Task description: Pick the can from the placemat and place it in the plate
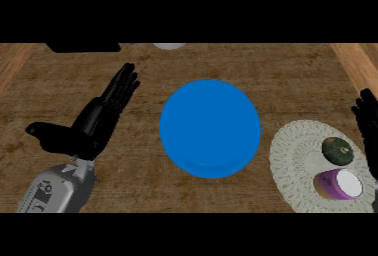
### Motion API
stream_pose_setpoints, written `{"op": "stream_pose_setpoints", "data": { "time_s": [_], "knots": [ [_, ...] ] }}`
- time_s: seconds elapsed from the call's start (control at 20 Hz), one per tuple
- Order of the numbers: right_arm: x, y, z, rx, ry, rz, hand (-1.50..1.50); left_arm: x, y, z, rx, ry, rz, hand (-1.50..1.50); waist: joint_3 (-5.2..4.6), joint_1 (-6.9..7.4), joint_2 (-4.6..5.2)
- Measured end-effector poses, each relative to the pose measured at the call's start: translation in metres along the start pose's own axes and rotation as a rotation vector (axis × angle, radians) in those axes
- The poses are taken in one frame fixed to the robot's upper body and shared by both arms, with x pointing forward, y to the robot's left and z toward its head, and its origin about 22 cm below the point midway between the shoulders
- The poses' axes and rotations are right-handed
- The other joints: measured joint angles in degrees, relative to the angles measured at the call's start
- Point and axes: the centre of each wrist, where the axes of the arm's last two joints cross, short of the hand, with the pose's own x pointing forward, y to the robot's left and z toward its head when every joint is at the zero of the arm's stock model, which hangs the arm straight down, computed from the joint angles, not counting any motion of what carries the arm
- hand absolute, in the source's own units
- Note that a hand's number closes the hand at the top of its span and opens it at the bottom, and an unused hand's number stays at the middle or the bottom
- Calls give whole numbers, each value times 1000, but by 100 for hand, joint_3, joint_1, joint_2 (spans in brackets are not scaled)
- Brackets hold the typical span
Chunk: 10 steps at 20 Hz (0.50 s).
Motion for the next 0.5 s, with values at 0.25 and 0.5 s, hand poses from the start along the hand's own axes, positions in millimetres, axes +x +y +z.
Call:
{"op": "stream_pose_setpoints", "data": {
  "time_s": [0.25,0.5],
  "knots": [
    [15,6,3,291,-94,-148,150,-33,25,18,154,160,-59,0,4,112,18],
    [63,-26,-4,398,-392,262,150,-66,46,42,288,347,-85,0,-47,151,-14]
  ]
}}
